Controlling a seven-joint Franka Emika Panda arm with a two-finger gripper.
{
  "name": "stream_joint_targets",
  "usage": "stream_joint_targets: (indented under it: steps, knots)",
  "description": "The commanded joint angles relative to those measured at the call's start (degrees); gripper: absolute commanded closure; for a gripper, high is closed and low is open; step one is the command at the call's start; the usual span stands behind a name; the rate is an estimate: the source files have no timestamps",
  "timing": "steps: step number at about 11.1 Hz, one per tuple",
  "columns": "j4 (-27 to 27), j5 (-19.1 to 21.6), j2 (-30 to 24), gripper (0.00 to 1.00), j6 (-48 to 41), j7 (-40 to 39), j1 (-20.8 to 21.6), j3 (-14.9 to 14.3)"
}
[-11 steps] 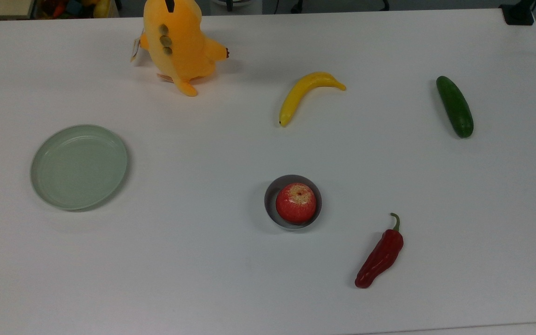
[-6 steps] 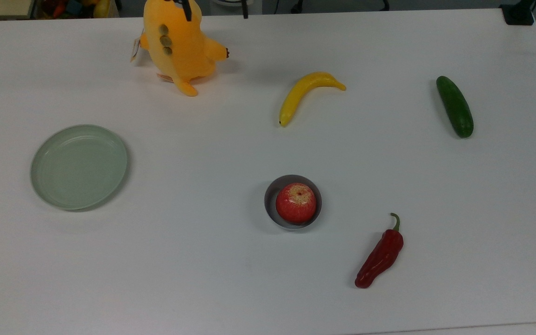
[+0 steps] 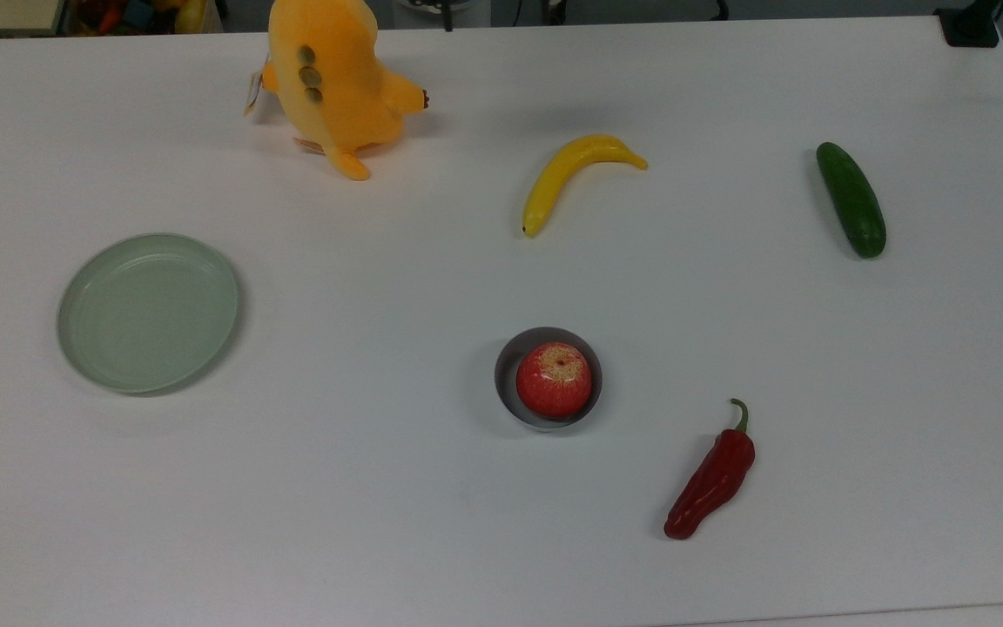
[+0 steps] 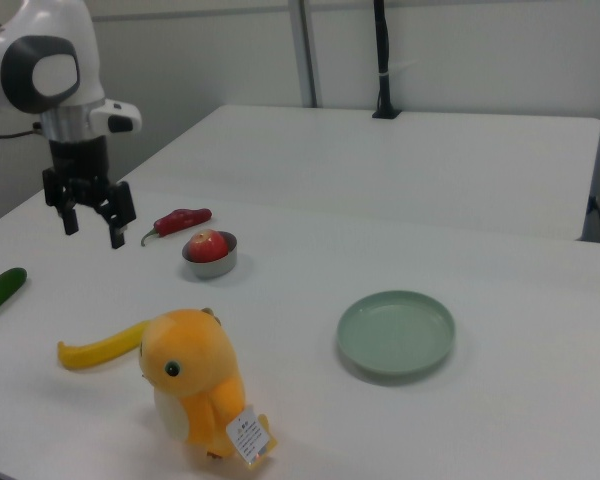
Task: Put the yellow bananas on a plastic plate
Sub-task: 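Move the open gripper over the yellow banana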
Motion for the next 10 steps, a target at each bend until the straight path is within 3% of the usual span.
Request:
stream_joint_targets:
  steps: [1,7,10]
  knots:
    - [-8.11,3.34,-2.04,0.00,2.15,4.34,2.06,1.05]
    - [-21.30,3.78,-0.12,0.00,24.36,11.62,1.98,7.11]
    - [-21.76,3.52,4.10,0.00,31.33,14.62,2.07,7.47]
